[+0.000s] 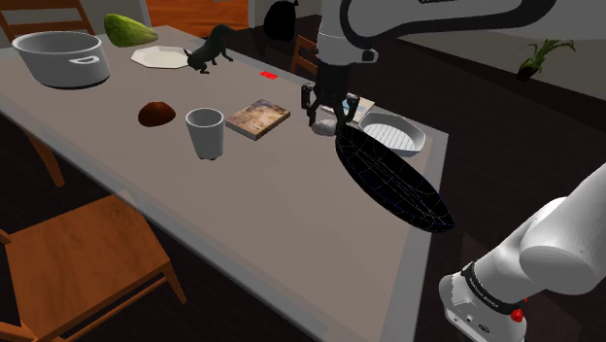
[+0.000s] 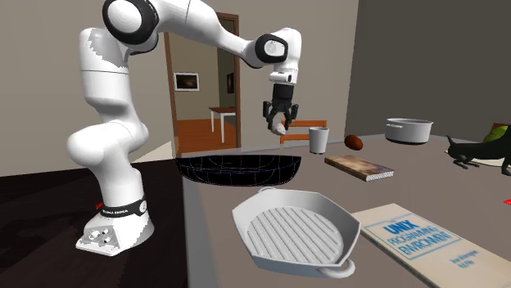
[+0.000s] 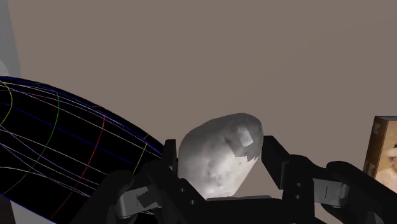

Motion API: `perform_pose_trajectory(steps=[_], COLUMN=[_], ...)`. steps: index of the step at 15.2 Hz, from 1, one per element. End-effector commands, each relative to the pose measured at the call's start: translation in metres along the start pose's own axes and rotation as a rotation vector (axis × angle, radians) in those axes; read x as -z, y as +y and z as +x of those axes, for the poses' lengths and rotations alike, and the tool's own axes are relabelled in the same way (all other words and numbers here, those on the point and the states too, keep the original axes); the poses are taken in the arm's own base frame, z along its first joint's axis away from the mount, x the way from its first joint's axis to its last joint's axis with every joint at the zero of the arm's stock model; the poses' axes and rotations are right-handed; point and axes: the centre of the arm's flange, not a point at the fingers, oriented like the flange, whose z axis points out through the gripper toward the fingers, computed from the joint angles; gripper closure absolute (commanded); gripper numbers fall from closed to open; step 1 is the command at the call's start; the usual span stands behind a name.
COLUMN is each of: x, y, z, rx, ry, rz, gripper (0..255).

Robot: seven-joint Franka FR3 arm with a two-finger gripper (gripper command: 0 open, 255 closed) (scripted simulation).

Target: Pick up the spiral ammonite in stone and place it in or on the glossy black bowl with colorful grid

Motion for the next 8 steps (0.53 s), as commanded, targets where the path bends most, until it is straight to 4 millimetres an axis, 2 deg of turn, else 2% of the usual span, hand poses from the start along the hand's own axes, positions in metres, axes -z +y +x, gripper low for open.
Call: perform_pose_trajectory(steps=[1, 3, 8], x=[0.011, 0.018, 0.014], y=[0.001, 0.002, 0.065], z=[0.0, -0.001, 0.019], rx=[0.0, 0.0, 0.0], ry=[0.0, 0.0, 0.0], rz=[0.0, 0.0, 0.0], gripper=[255, 255, 255])
